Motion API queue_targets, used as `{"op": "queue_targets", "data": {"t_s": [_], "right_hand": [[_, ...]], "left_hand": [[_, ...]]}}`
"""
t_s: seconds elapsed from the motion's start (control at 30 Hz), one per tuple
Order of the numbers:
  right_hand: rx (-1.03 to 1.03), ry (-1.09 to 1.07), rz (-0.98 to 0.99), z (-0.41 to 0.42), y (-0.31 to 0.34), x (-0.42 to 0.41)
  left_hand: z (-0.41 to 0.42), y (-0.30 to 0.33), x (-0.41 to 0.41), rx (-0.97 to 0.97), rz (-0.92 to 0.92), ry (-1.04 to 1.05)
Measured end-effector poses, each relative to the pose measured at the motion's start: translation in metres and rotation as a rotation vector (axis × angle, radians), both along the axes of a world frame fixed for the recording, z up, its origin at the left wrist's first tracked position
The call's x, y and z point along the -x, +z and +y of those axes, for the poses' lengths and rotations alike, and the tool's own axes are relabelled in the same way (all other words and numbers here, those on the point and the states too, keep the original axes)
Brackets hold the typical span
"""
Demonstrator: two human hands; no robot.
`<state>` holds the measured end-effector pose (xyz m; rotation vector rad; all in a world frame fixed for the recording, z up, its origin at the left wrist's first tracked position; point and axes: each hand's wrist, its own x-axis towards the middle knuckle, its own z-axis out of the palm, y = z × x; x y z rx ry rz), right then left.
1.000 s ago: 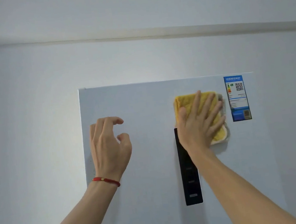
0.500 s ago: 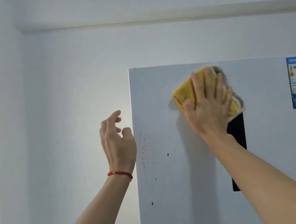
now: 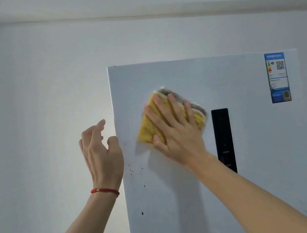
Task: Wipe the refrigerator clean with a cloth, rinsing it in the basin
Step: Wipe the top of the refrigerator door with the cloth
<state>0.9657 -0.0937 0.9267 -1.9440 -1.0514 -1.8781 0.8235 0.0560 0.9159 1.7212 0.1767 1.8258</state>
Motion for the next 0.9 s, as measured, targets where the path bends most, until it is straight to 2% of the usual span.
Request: {"op": "queue_targets", "data": {"t_s": [0.13, 0.2, 0.27, 0.3, 0.43, 0.57, 0.63, 0.73, 0.8, 0.83, 0.9], "right_hand": [[-0.502, -0.047, 0.388, -0.067, -0.007, -0.045], [-0.7, -0.047, 0.536, -0.064, -0.007, -0.044], [-0.79, -0.038, 0.57, -0.035, 0.001, -0.025], [-0.732, -0.019, 0.523, -0.014, 0.004, -0.012], [-0.259, 0.068, 0.188, 0.071, -0.006, 0.044], [0.127, 0.093, -0.076, 0.064, -0.018, 0.039], [0.093, 0.041, -0.061, 0.033, -0.012, 0.018], [-0.259, 0.035, 0.234, 0.004, -0.008, 0.005], [-0.464, 0.047, 0.384, 0.02, -0.007, 0.019], [-0.488, 0.048, 0.412, 0.035, -0.007, 0.029], [-0.37, 0.053, 0.339, 0.07, -0.015, 0.051]], "left_hand": [[-0.001, -0.006, 0.007, -0.054, 0.034, -0.044], [-0.002, -0.008, 0.011, -0.08, 0.031, -0.039], [-0.005, -0.008, 0.013, -0.107, 0.013, -0.03], [-0.006, -0.008, 0.013, -0.114, -0.009, -0.027], [-0.005, -0.004, 0.015, -0.044, -0.105, -0.025], [0.003, -0.007, 0.014, 0.085, -0.109, -0.017], [0.004, -0.011, 0.014, 0.112, -0.079, -0.025], [0.008, -0.019, 0.021, 0.099, -0.041, -0.012], [0.012, -0.019, 0.026, 0.081, -0.023, -0.007], [0.013, -0.018, 0.027, 0.073, -0.019, -0.006], [0.014, -0.015, 0.029, 0.03, -0.028, 0.003]]}}
